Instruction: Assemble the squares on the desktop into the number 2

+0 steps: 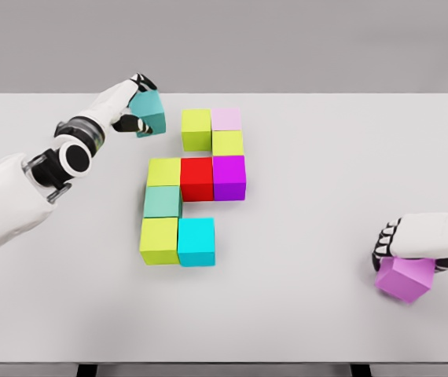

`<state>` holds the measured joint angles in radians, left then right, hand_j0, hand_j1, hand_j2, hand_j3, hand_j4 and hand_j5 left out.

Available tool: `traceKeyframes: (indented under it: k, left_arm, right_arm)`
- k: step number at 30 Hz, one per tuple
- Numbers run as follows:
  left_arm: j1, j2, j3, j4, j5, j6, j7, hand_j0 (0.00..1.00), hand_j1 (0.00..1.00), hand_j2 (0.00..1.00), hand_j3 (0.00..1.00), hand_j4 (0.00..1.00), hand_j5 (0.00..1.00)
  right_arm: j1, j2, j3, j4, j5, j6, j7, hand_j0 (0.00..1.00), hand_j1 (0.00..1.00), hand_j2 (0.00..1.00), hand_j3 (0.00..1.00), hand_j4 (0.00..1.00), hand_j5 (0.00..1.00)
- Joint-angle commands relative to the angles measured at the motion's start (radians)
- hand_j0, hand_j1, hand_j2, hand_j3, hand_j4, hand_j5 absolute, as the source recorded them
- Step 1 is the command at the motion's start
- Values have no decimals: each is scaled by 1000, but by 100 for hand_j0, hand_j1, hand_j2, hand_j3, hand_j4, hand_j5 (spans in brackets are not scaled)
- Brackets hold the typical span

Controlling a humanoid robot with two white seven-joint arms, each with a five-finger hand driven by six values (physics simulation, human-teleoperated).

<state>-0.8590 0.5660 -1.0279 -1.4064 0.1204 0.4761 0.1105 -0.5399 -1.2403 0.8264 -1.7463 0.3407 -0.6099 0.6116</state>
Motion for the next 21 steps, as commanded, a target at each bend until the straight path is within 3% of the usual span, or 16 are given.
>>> traceKeyframes:
  k: [1, 4, 9, 16, 21]
  left_arm:
    - [0, -6, 0, 11, -22, -73, -57, 41, 41, 41, 41, 41, 41]
    - [0, 2, 2, 14, -22, -116, -115, 42, 42, 42, 42, 42, 42]
    - [-8, 0, 2, 53, -24, -117, -115, 43, 43, 43, 43, 43, 43]
    - [-5, -9, 0, 63, -24, -163, -120, 43, 43, 43, 43, 43, 43]
    - [-15, -29, 0, 133, -25, -177, -120, 44, 44, 44, 44, 44, 44]
  right_arm:
    - [-2, -2, -13, 8, -31, -1, -1, 60, 60, 60, 60, 60, 60]
    - [-3, 1, -43, 40, -71, -1, -1, 60, 60, 60, 60, 60, 60]
    - [-6, 50, -90, 143, -115, -1, -1, 61, 61, 61, 61, 61, 61]
    - [-12, 189, -90, 149, -101, -1, -1, 66, 66, 66, 66, 66, 66]
    - [-64, 269, -89, 159, -100, -1, -1, 68, 68, 68, 68, 68, 68]
